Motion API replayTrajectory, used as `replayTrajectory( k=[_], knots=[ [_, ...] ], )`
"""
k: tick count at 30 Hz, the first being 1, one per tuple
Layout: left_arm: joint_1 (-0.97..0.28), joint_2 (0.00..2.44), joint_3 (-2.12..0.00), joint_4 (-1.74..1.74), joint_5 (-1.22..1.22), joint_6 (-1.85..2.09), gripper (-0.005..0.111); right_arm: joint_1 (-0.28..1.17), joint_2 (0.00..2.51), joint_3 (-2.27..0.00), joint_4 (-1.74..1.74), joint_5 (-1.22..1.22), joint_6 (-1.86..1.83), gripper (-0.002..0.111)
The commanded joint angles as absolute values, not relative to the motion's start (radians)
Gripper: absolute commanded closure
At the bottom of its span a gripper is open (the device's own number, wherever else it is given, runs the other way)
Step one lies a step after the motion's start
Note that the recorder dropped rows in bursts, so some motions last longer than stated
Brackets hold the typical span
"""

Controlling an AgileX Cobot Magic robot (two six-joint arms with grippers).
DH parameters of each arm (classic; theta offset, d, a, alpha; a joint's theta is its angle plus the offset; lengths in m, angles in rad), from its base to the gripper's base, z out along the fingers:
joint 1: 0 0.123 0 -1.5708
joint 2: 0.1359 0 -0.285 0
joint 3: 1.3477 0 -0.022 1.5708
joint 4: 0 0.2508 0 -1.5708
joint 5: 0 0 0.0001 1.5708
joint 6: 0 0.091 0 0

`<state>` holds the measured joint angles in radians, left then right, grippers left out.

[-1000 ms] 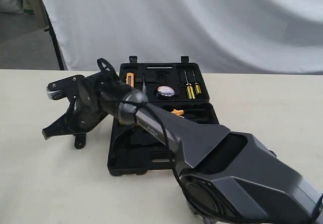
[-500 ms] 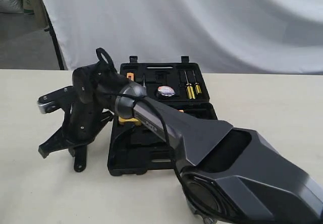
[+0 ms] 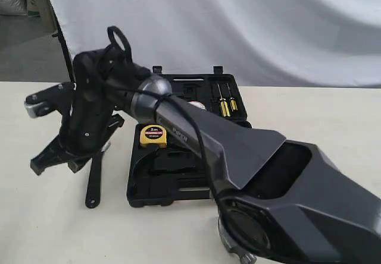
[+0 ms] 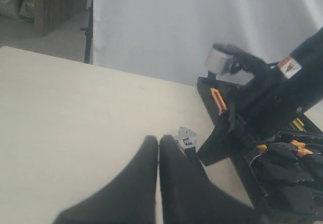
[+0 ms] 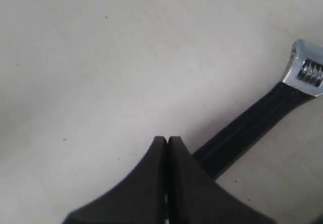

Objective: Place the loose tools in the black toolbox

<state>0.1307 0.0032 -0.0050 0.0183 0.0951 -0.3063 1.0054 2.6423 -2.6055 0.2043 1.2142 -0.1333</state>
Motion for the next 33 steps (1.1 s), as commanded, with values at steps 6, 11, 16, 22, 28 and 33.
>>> replayTrajectory(
  k=[6,11,16,22,28,33],
  knots=[
    [0.156,0.0,-0.008,0.023,0.088,-0.311,0.106,0.991,2.731,-2.604,0.055,1.158,-0.091,0.109],
    [0.156,0.0,-0.008,0.023,0.088,-0.311,0.106,0.991,2.753,-2.604,0.063,1.221,-0.091,0.109],
    [0.156,0.0,-0.008,0.023,0.088,-0.311,0.106,0.993,2.731,-2.602,0.191,1.221,-0.096,0.109],
    [0.156,0.0,-0.008,0.023,0.088,-0.311,0.106,1.01,2.658,-2.597,0.218,1.221,-0.103,0.109],
    [0.156,0.0,-0.008,0.023,0.088,-0.311,0.106,1.015,2.586,-2.555,0.207,1.221,-0.105,0.109],
    [0.156,0.0,-0.008,0.023,0.088,-0.311,0.106,1.013,2.645,-2.555,0.188,1.221,-0.098,0.109]
  ],
)
